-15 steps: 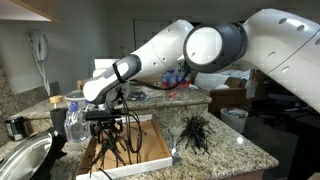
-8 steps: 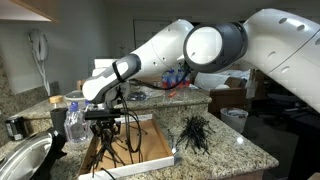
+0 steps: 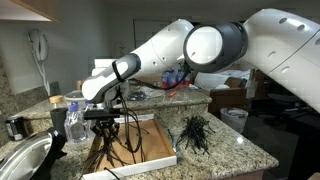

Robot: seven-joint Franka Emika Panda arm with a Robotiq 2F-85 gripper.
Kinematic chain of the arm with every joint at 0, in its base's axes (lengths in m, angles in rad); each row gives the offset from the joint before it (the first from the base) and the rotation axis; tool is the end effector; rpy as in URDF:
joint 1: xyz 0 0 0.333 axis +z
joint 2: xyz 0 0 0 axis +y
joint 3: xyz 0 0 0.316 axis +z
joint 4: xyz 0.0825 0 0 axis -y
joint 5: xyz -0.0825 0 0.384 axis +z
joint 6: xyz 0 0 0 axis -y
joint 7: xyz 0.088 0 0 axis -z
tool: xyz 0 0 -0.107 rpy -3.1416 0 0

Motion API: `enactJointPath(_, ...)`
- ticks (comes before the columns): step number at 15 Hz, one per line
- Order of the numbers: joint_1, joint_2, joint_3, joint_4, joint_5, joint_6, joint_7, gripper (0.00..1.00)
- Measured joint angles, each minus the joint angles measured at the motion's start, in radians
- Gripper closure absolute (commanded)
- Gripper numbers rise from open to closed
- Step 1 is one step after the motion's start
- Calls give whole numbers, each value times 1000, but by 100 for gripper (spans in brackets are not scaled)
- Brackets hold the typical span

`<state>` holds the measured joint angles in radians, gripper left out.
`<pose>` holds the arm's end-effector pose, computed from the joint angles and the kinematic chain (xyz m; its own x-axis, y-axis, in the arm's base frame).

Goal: Remove the zip ties from the box

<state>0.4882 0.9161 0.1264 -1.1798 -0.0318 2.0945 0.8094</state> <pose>0.6396 0.4157 0.2351 0.9732 -0.2247 -0.0498 -0.2272 -0.9724 -0.0528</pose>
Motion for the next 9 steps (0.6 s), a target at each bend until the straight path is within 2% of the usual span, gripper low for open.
enactJointPath(2, 0, 0, 0, 0, 0, 0, 0, 93)
enactJointPath(3, 0, 0, 0, 0, 0, 0, 0, 88)
enactJointPath(4, 0, 0, 0, 0, 0, -1, 0, 65)
enactJointPath(6, 0, 0, 0, 0, 0, -4, 0, 62)
enactJointPath(9, 0, -1, -2, 0, 0, -15, 0, 44)
